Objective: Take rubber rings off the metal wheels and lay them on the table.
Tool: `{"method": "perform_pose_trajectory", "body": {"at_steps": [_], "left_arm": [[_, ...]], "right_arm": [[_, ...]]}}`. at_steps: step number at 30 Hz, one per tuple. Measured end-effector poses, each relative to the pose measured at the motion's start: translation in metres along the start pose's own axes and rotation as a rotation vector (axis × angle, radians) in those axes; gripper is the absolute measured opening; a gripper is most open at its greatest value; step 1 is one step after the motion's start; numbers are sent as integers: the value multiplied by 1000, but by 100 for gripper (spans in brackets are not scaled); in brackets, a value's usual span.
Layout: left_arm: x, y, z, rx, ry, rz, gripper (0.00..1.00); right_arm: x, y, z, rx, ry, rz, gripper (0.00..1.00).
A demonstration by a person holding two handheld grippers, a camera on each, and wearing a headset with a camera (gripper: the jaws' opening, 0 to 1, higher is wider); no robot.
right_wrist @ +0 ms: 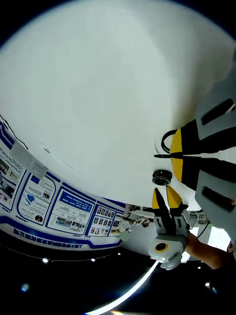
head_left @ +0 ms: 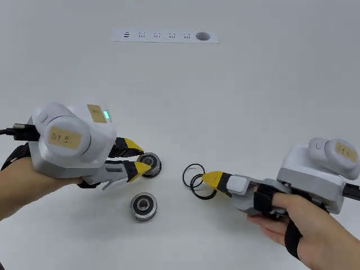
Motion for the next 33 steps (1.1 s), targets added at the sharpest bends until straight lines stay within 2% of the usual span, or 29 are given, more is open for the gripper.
{"method": "perform_pose_trajectory", "body": {"at_steps": [7, 11, 16, 22, 26, 29, 33], "left_arm": [[2, 1, 2, 8, -2, -7, 18], [3, 1, 3, 14, -6, -8, 19], [3, 0, 2, 11, -8, -8, 19], [-1, -2, 1, 4, -6, 0, 19], [-4, -1, 0, 5, -7, 1, 19], [-5, 0, 0, 6, -10, -3, 18], [-6, -2, 0, 9, -9, 9, 18]], "right_arm": [[9, -5, 3, -13, -11, 37, 2], [15, -12, 5, 29, -8, 94, 2], [17, -10, 7, 34, -1, 104, 8], [25, -7, 2, 79, -15, 127, 10], [28, -3, -6, 78, -50, 100, 14], [25, 6, -14, 83, -92, 47, 14], [19, 14, -18, 81, -111, -6, 18]]}}
Point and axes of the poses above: the centre of the closed fingertips' face, and the gripper's own axes: x roughly backward along the fingers, y roughly to its left, z roughly out of its underside, the point moved 3 cm from there along x, roughly backward along the fingers, and after that the axes turned 10 degrees about -z, right-handed, at the moved point
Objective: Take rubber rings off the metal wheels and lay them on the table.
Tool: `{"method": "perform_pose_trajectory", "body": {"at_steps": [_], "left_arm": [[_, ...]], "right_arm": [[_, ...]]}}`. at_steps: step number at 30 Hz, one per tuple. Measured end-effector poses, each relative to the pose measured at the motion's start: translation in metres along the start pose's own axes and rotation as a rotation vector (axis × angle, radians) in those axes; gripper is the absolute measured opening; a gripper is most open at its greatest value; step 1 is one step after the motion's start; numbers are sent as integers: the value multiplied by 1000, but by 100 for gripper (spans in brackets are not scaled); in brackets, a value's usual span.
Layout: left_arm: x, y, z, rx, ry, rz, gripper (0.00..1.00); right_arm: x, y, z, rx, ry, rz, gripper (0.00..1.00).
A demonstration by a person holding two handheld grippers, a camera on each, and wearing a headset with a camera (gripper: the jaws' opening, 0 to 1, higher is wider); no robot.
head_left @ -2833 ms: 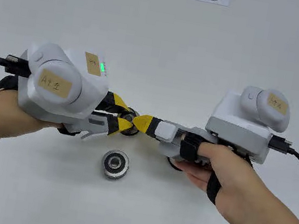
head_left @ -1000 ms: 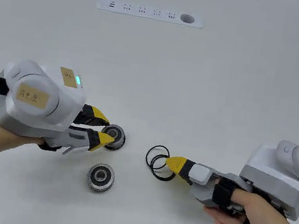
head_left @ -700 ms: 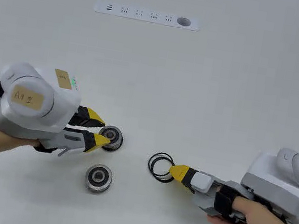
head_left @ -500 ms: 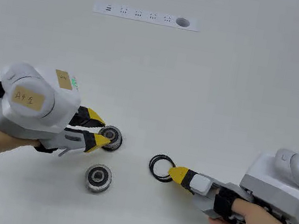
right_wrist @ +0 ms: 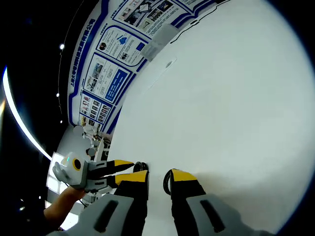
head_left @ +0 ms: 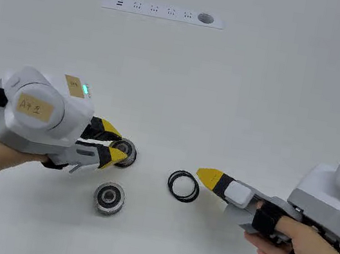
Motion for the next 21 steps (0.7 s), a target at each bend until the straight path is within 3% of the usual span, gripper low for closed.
{"method": "perform_pose_trajectory", "body": {"at_steps": [8, 21], "left_arm": [[-3, 0, 2, 4, 2, 6, 17], [-3, 0, 4, 14, 5, 11, 15]], "right_arm": [[-10, 9, 3, -5, 13, -47, 19], [-13, 10, 5, -25, 13, -52, 18]]}}
Point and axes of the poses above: the centre of the closed fingertips' face, and the gripper's own axes: x roughly backward along the fingers, y roughly to its left, z roughly out of its underside, the point moved 3 cm from there along x, roughly backward along the fingers, and after that the axes turned 10 degrees about -z, right-handed, at the moved point
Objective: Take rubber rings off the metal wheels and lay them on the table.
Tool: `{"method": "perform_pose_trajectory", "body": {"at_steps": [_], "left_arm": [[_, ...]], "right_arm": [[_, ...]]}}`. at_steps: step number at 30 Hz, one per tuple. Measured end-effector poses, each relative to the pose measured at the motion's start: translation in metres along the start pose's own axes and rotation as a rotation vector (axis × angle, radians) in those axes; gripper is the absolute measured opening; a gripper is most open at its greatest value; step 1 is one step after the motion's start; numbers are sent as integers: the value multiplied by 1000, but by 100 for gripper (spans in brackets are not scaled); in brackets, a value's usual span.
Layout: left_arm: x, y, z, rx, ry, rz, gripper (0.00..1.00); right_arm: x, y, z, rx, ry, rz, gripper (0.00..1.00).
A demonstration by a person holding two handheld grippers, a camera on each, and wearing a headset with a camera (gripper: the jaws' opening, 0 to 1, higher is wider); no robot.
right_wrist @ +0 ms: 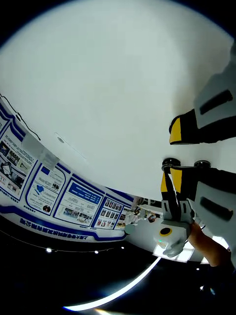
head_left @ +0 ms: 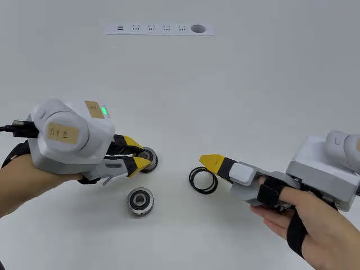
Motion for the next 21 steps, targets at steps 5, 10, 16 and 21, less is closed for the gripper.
{"method": "perform_pose_trajectory", "body": {"at_steps": [5, 10, 16, 21], "left_arm": [[-1, 2, 0, 3, 0, -5, 14], [-1, 1, -1, -3, 3, 0, 14], [-2, 0, -1, -14, 2, 6, 14], [-2, 0, -2, -32, 17, 14, 13]], "right_arm": [[-8, 5, 1, 0, 10, -20, 18], [-16, 10, 2, -4, 23, -46, 18], [-25, 15, 4, -7, 46, -86, 19], [-40, 19, 9, 14, 87, -123, 23]]}}
Point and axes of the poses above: the centre of the closed fingertips' face, and the gripper's own axes: x roughly backward along the fingers, y roughly to its left, z roughly out of its underside, the point moved 3 cm from there along x, roughly backward along the fingers, and after that the axes turned 10 degrees about -z, right-handed, at the moved point
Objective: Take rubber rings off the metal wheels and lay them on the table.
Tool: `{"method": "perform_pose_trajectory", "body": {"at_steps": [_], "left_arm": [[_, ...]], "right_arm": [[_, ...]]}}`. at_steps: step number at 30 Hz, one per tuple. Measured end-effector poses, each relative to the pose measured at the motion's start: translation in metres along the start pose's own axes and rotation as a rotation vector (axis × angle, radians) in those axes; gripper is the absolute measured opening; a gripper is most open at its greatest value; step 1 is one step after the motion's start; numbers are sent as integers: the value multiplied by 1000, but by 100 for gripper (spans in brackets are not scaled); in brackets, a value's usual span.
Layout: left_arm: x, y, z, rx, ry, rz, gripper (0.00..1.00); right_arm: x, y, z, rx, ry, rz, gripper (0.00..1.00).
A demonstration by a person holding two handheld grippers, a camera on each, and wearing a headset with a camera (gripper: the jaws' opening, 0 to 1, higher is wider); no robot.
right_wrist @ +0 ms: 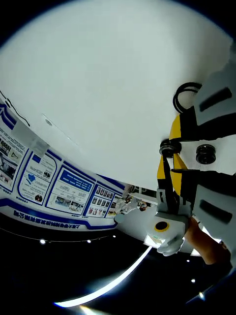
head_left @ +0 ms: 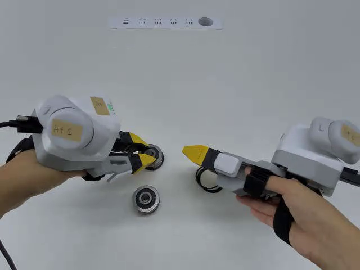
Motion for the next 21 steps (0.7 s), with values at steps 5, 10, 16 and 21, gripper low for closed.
{"method": "perform_pose_trajectory", "body": {"at_steps": [5, 10, 16, 21], "left_arm": [[0, 0, 0, -1, 1, 3, 13], [0, -1, 0, -13, 4, 9, 13], [-1, 0, 1, -17, 1, 16, 13], [0, -1, 2, -16, -6, 17, 13]], "right_arm": [[-14, 5, 8, 20, 33, -18, 35], [-29, 7, 11, 39, 56, -37, 45], [-40, 5, 9, 38, 57, -33, 53], [-46, 5, 10, 22, 74, -33, 56]]}}
Point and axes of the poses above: the centre of the closed fingertips' face, and the gripper's own axes: x roughly backward along the fingers, y roughly to its left, z roughly out of its underside, the point moved 3 cm from there along x, roughly backward along the fingers, and after that the axes turned 10 degrees about -z, right-handed, at the moved point
